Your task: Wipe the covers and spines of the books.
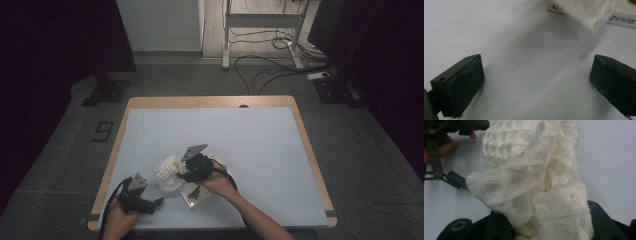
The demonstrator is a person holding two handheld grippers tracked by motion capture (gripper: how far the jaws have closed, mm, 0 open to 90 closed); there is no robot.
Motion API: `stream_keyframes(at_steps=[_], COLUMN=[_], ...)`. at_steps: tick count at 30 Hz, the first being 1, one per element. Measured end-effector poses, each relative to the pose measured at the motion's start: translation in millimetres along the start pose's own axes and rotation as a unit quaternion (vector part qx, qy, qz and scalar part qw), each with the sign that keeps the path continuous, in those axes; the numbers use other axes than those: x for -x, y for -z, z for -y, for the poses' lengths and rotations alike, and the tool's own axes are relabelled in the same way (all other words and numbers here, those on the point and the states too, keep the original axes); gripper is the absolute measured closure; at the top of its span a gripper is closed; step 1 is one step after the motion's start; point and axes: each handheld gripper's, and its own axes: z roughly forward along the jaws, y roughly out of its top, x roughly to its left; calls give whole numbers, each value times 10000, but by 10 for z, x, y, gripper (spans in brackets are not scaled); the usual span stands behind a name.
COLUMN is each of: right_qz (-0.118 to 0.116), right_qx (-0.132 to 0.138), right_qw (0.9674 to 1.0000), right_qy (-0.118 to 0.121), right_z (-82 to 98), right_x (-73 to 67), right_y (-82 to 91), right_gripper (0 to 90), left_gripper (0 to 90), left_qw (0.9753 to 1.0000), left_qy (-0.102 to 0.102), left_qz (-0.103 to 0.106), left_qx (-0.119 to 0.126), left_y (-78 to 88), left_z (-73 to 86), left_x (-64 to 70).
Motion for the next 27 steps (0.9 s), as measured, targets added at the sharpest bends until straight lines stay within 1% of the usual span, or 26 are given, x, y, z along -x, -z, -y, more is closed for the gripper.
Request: stream_keyframes(at_steps=[9, 17, 18, 22, 23, 24, 27], right_qz=[92, 174, 177, 211, 224, 237, 281], right_qx=[130, 220, 210, 222, 221, 237, 235], right_qw=[9999, 9996, 9996, 9995, 9995, 9994, 9993], right_qy=[-20, 44, 22, 28, -2, 31, -1], right_z=[-106, -220, -229, -231, -224, -214, -181], right_x=[76, 97, 94, 105, 109, 122, 150], right_y=[189, 310, 323, 358, 367, 375, 413], right_gripper=[607, 607, 607, 607, 607, 607, 607], left_gripper=[0, 0, 0, 0, 0, 0, 0], left_qw=[10000, 10000, 10000, 10000, 10000, 10000, 10000], left_qy=[-13, -7, -6, -5, -4, 0, -2], left_qz=[1, -1, 4, 1, 3, 6, 8], left_qx=[-10, -4, -2, -1, -1, -1, -2], left_y=[1, 0, 0, 0, 0, -1, 0], left_z=[0, 0, 0, 0, 0, 0, 0], left_x=[-2, 0, -1, 0, 0, 0, 0])
